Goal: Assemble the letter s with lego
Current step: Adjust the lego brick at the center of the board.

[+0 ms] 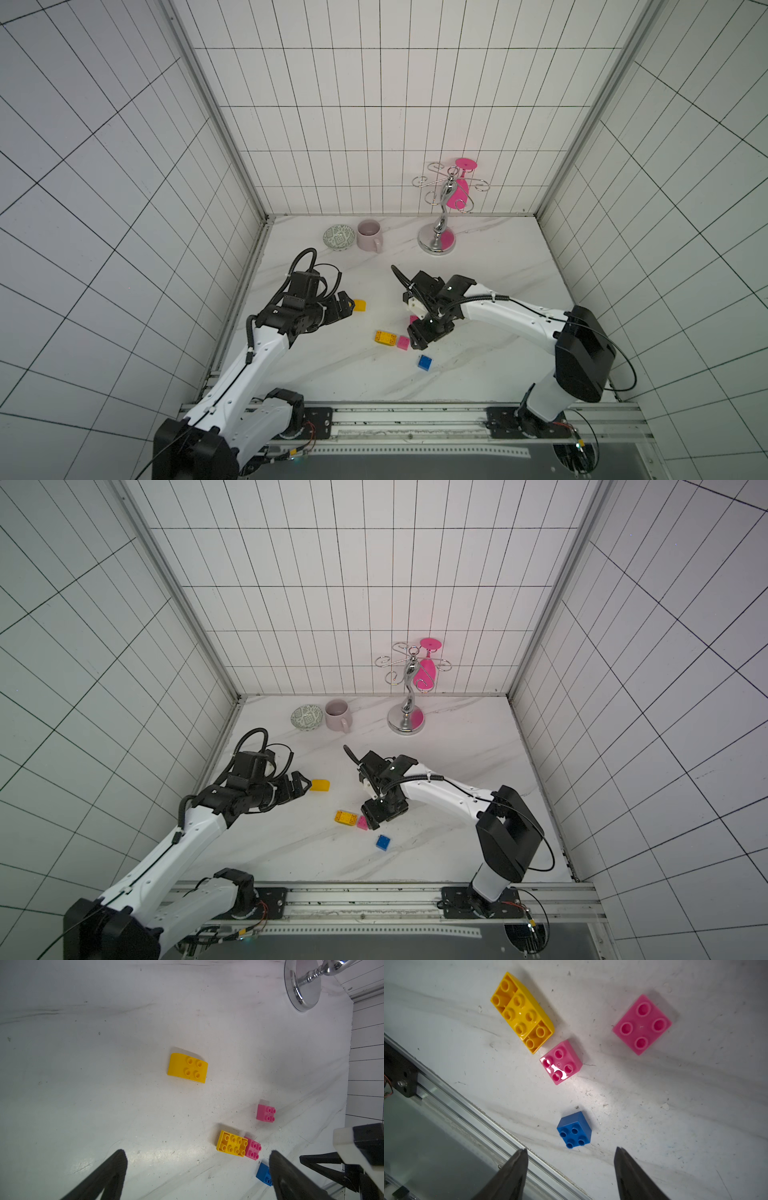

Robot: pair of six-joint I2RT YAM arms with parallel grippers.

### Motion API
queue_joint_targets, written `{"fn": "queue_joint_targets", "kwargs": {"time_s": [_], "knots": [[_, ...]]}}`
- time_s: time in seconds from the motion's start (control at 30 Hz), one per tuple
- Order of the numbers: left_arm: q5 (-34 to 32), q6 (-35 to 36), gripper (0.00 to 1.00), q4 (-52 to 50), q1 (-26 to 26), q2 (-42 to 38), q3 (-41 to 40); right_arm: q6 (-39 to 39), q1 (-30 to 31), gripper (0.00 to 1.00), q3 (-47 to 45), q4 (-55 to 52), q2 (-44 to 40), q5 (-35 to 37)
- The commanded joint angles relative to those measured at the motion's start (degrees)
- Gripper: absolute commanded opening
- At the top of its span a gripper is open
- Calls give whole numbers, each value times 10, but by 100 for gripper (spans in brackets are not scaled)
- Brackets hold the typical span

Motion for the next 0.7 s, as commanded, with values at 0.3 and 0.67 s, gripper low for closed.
{"fn": "queue_joint_targets", "kwargs": {"time_s": [0.3,0.67], "knots": [[15,34,98,39,2,-70,-28,-28,70,63,-38,-23,34,88],[-4,25,98,40,2,-84,-32,-31,76,61,-63,8,43,104]]}}
